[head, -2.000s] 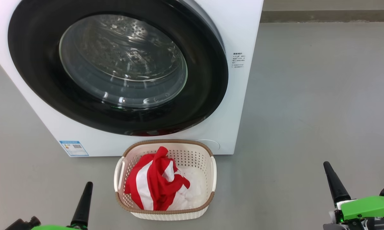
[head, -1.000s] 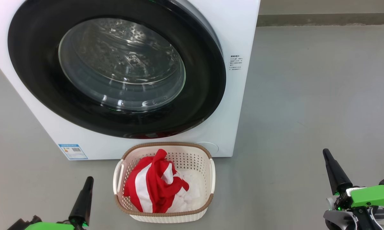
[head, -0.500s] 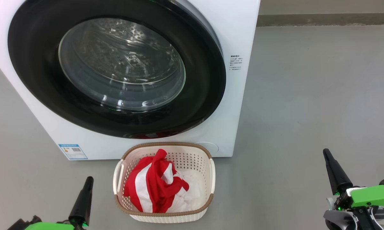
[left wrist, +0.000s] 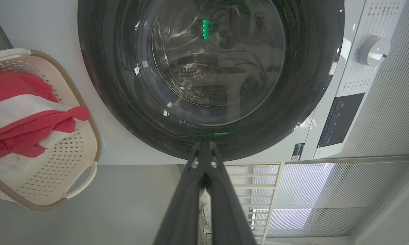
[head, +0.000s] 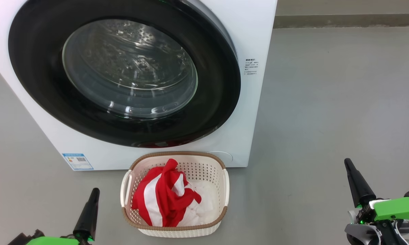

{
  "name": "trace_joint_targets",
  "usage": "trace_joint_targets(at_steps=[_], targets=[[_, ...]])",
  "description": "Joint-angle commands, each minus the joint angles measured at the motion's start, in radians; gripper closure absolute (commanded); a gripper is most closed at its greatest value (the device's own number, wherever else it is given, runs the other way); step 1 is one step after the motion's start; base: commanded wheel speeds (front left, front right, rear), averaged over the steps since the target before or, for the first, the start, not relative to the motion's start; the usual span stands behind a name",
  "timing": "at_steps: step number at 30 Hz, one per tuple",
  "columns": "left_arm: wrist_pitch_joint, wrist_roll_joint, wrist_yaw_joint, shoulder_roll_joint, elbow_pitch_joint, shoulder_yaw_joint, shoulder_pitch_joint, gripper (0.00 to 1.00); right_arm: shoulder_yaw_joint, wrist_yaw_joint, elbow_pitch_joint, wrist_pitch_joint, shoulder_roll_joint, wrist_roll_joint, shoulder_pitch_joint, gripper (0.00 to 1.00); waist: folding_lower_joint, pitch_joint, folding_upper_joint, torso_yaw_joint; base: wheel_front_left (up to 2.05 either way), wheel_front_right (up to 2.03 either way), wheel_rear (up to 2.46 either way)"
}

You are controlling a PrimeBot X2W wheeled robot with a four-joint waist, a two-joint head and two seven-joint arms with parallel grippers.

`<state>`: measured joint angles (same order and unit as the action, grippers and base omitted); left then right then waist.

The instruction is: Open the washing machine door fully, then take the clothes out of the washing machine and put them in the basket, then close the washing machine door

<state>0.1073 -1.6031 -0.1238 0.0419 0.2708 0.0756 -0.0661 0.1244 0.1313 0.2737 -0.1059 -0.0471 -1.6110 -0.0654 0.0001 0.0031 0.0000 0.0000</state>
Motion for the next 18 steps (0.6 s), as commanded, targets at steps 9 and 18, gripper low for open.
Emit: trace_joint_targets(at_steps=[9,18], targets=[[0.005,-0.006,-0.007,0.010,-0.026,0.037,-0.042,1.00,-0.014,-0.001,-0.029,-0.005,-0.006,0.000,-0.042,1.00,-0.0001,0.000,0.0000,0.000,0.00,0.00,0.00],[0.005,-0.006,-0.007,0.009,-0.026,0.038,-0.042,1.00,-0.013,-0.001,-0.029,-0.005,-0.006,0.000,-0.042,1.00,-0.0001,0.000,0.0000,0.000,0.00,0.00,0.00]])
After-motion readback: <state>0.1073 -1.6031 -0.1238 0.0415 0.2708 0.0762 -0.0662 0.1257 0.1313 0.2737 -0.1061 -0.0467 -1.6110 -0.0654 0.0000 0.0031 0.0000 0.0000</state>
